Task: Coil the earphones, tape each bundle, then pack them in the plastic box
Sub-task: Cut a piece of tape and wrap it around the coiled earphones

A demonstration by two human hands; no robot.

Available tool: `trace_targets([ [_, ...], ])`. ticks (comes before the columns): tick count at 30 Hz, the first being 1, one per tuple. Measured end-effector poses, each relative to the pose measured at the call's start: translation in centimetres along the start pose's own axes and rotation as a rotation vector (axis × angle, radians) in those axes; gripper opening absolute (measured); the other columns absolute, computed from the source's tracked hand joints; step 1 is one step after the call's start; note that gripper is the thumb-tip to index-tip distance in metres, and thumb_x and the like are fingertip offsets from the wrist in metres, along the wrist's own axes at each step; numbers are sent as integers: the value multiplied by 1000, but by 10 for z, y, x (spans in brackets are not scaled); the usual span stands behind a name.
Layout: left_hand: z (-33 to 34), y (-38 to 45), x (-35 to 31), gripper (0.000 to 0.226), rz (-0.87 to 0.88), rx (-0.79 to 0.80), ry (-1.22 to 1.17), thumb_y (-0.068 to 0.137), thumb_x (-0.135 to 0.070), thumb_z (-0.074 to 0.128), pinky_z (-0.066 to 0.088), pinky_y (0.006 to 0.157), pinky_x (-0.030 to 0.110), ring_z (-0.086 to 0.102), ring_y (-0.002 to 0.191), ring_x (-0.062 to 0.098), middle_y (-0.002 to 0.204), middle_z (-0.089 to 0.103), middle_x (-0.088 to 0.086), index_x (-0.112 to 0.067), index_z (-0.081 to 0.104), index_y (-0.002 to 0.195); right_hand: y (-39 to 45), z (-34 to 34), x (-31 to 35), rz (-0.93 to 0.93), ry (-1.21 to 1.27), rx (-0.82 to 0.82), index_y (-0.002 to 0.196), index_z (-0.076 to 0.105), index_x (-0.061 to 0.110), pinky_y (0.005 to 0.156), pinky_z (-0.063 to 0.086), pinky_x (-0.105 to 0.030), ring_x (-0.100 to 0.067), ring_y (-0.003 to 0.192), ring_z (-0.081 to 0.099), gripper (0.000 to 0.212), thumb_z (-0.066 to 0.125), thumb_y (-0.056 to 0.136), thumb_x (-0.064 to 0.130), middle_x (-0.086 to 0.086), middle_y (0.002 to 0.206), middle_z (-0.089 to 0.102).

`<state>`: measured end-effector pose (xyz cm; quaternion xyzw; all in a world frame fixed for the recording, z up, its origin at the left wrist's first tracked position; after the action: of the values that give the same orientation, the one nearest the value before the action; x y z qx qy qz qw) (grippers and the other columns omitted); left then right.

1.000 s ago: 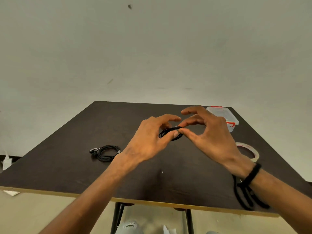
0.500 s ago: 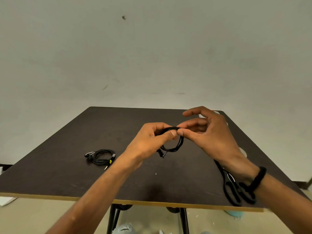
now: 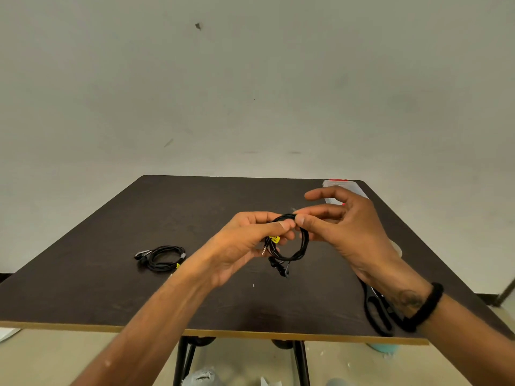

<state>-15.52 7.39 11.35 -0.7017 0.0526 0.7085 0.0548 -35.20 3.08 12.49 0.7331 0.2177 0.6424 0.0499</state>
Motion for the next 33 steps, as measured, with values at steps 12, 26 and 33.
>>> trace_targets([
  [12,2,-3,0,6,295,-209,557,89,-28,80,60,88,34,72,91,8,92,77,-9,-30,77,94,-4,1,2,103,9,14,115,69,18,68,64,-24,-15,85,82,41,90,80,12,-1,87,84],
  [26,-2,-8,4,20,425,-223,561,90,-32,79,60,83,22,75,93,1,97,79,-18,-31,80,110,-9,1,9,217,83,91,118,66,11,67,65,-27,-23,85,82,45,89,80,7,-10,89,83],
  [33,2,-5,16,11,258,-192,140,93,-25,77,54,76,17,72,79,10,89,80,0,-29,80,103,-10,0,7,225,78,154,121,66,15,73,65,-27,-22,91,82,52,91,76,17,-9,94,84],
])
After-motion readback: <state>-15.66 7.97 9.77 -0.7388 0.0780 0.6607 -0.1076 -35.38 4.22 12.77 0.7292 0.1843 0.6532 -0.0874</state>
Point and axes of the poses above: each hand's wrist, its own y-axis towards the middle knuckle, its own z-axis out of the palm, x = y × z, the point moved 2 cm from there along y, towards the middle knuckle
